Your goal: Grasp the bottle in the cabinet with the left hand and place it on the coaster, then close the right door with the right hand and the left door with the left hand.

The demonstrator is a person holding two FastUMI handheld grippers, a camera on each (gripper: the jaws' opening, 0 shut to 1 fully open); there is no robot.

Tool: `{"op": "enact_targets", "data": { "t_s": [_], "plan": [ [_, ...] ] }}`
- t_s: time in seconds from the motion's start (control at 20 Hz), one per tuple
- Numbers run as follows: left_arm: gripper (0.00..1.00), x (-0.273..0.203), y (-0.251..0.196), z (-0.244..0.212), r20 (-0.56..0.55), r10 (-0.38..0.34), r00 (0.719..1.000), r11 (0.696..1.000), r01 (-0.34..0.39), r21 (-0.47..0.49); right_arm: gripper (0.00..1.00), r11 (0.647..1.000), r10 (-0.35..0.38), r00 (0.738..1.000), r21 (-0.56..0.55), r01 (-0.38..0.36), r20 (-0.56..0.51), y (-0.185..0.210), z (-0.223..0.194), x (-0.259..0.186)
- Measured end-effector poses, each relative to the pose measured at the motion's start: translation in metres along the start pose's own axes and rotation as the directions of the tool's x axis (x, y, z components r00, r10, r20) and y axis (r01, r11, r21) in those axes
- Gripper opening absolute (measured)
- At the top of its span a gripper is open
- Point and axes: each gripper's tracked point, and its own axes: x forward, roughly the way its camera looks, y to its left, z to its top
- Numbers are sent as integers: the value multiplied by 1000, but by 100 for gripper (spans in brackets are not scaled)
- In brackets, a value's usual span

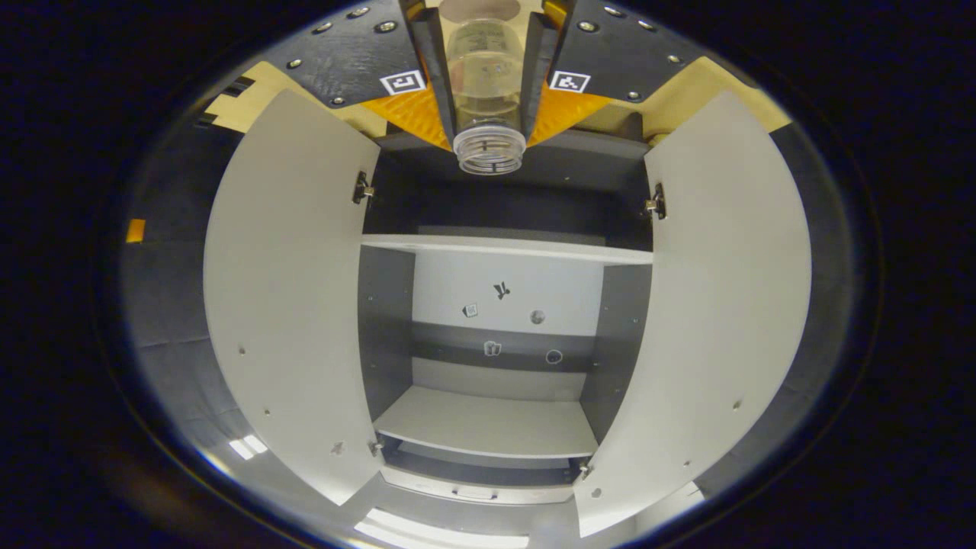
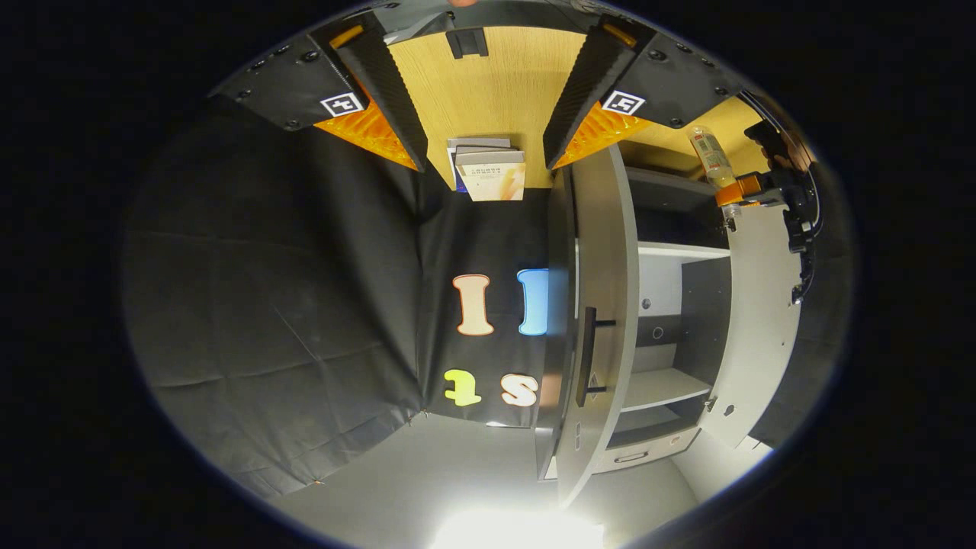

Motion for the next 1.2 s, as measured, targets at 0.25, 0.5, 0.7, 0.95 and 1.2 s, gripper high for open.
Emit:
{"op": "enact_targets", "data": {
  "t_s": [0.25,0.5,0.7,0.95,1.2],
  "plan": [
    [44,-2,-4,-37,-44,1,999,1000,-1,1,98,1000,3,1000,-28,-4,-16,0,-1,1],
    [45,-1,-4,-74,-91,17,996,1000,-16,6,98,998,8,999,-55,-10,-33,1,-5,4],
    [44,-6,0,-92,-112,38,993,999,-39,-10,98,998,19,999,-63,-22,-44,6,-7,7],
    [46,-15,2,-99,-134,69,989,997,-72,-16,97,998,44,998,-49,-46,-49,14,-5,13],
    [60,-26,-8,-94,-141,67,988,998,-66,8,98,997,72,997,-35,-74,-39,23,-1,19]
  ]
}}
